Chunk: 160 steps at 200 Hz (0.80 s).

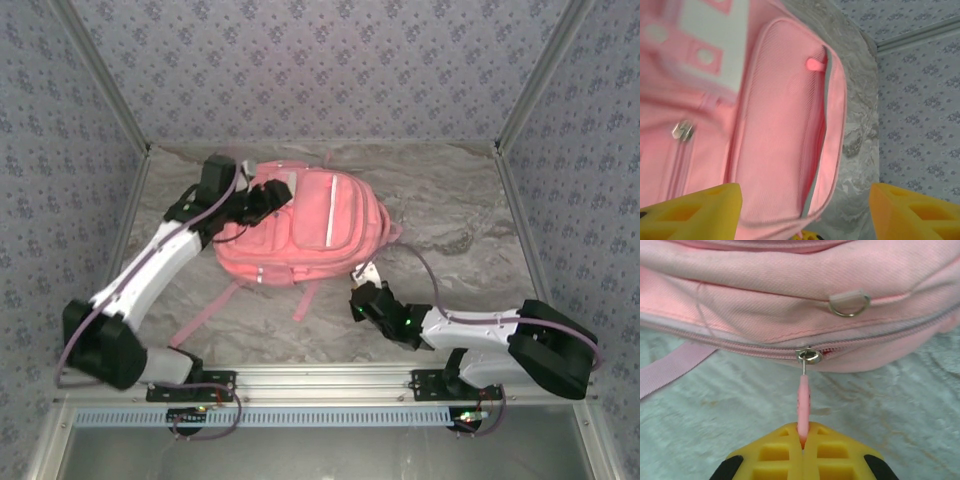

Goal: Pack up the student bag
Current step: Zip the student bag at the top-center of the table.

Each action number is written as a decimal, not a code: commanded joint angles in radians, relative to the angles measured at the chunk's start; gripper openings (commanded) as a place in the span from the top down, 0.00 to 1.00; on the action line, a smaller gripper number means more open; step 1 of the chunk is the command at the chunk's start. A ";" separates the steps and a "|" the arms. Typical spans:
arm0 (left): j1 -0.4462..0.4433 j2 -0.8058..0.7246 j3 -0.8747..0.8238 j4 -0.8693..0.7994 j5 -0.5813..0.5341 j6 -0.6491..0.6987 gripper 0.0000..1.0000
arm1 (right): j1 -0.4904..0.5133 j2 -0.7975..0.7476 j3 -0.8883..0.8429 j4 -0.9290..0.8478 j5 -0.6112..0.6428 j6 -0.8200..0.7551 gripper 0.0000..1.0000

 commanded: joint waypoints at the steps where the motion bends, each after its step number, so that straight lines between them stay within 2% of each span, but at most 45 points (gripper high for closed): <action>1: -0.014 -0.131 -0.177 -0.107 -0.090 -0.129 0.29 | 0.077 -0.009 0.033 -0.026 -0.002 0.045 1.00; 26: -0.048 -0.310 -0.389 -0.115 -0.135 -0.288 0.27 | 0.141 0.046 0.069 0.007 -0.061 0.058 1.00; 57: -0.095 -0.429 -0.597 0.034 -0.148 -0.449 0.27 | 0.221 0.157 0.145 0.062 -0.079 0.033 1.00; 104: -0.109 -0.420 -0.674 0.186 -0.196 -0.446 0.32 | 0.293 0.306 0.244 0.105 -0.052 -0.029 1.00; 160: -0.110 -0.380 -0.691 0.251 -0.265 -0.411 0.41 | 0.304 0.320 0.248 0.093 -0.041 -0.032 1.00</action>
